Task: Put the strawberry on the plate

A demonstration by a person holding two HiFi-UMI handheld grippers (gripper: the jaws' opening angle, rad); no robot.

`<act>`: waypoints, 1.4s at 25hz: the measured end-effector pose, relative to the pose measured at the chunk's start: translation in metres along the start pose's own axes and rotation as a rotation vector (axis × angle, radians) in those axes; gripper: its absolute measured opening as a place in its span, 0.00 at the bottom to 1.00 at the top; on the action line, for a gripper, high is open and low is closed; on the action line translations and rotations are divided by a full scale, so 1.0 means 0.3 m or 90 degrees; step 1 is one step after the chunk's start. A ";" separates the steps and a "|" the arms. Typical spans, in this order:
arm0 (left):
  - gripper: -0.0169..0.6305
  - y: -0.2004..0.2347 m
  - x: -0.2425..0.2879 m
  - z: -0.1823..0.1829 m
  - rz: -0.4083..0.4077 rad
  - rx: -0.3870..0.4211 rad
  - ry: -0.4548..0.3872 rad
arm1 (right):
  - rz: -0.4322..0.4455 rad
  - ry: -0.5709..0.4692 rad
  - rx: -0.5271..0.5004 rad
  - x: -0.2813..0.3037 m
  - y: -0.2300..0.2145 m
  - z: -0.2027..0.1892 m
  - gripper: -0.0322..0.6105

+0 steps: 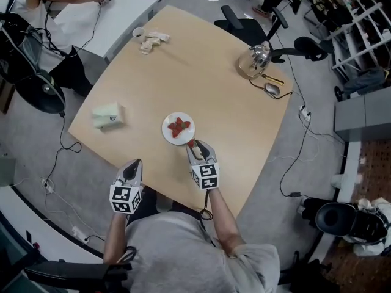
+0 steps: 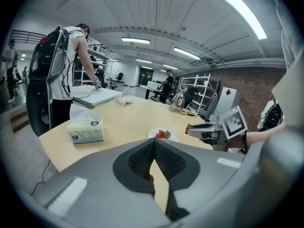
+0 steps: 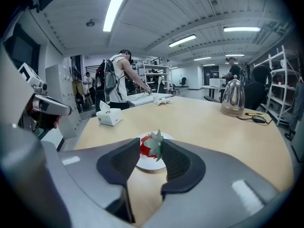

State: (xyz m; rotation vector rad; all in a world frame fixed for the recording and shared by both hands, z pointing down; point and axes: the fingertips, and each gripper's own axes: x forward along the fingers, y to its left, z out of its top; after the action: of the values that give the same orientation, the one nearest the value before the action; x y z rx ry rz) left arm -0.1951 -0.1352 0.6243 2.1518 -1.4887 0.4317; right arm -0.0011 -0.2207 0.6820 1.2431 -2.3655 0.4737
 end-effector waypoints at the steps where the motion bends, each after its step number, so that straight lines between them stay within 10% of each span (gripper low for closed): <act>1: 0.05 0.010 -0.002 -0.002 0.003 -0.002 0.001 | 0.003 0.004 -0.005 0.017 0.004 -0.003 0.29; 35: 0.05 0.208 0.063 -0.030 0.043 -0.036 0.050 | 0.019 0.133 -0.036 0.324 -0.044 -0.168 0.29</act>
State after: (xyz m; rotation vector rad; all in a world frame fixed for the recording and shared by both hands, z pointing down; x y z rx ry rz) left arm -0.2467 -0.1629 0.6546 2.0228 -1.5146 0.4866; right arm -0.0291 -0.2709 0.7762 1.0795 -2.2077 0.5150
